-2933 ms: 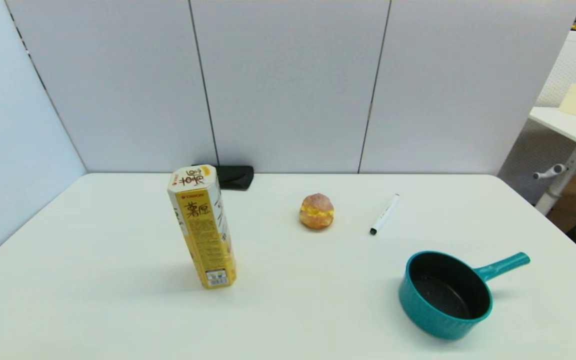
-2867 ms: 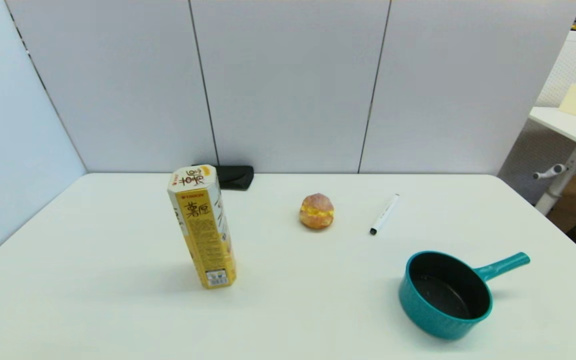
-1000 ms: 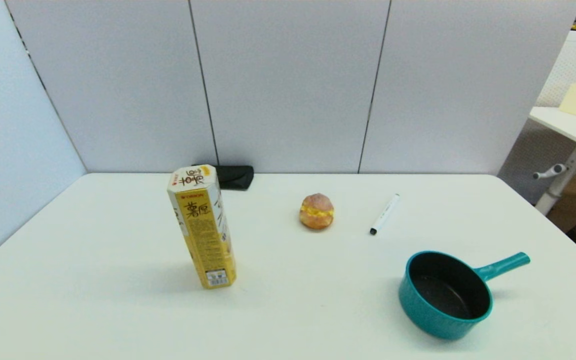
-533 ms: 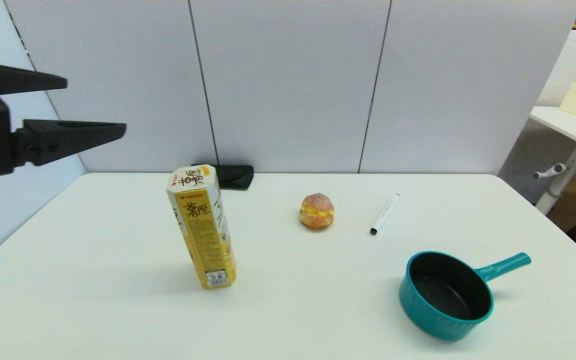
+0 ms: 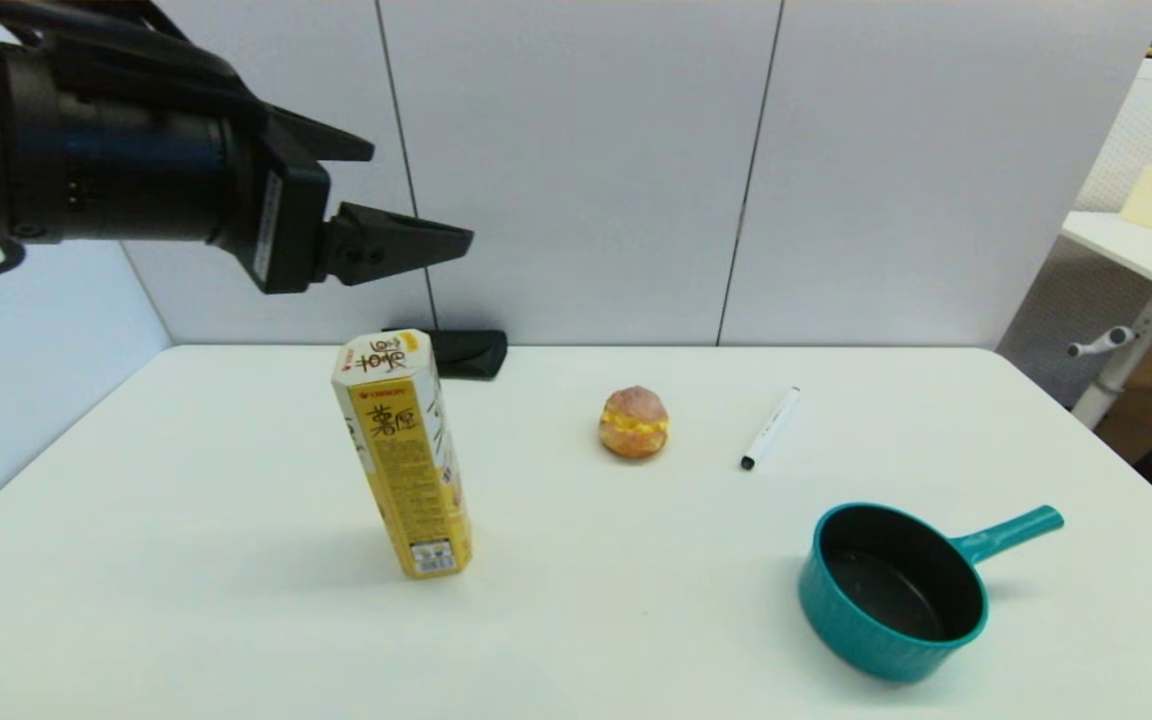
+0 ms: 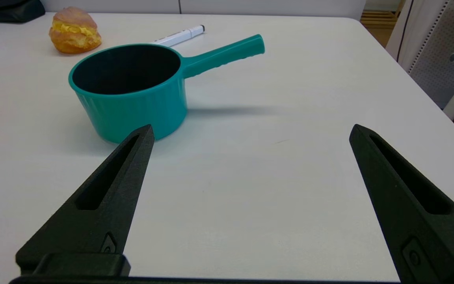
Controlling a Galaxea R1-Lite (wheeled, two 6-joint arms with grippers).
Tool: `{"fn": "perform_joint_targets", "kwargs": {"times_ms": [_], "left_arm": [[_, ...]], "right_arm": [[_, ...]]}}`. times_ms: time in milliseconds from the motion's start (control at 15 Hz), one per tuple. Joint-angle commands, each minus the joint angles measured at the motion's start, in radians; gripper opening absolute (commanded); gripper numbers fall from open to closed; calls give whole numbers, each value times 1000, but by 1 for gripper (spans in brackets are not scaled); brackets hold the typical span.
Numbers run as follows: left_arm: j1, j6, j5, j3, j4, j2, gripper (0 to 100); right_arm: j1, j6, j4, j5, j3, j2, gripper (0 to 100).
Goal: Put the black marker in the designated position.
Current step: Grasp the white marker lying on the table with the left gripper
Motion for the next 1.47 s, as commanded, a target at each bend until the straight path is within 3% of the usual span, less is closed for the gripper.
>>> {"fn": "perform_joint_targets", "kwargs": {"times_ms": [67,867,1467], "left_arm": [[-121,0,23,-93,-31,162,100],[-323,-58,33,-235,-120,474,100],[-385,-109,37,-449,-174,715,100]], "right_arm": [[0,0,-1,1,0,1,100],[0,0,-1,1,0,1,100],[0,0,-1,1,0,1,100]]}}
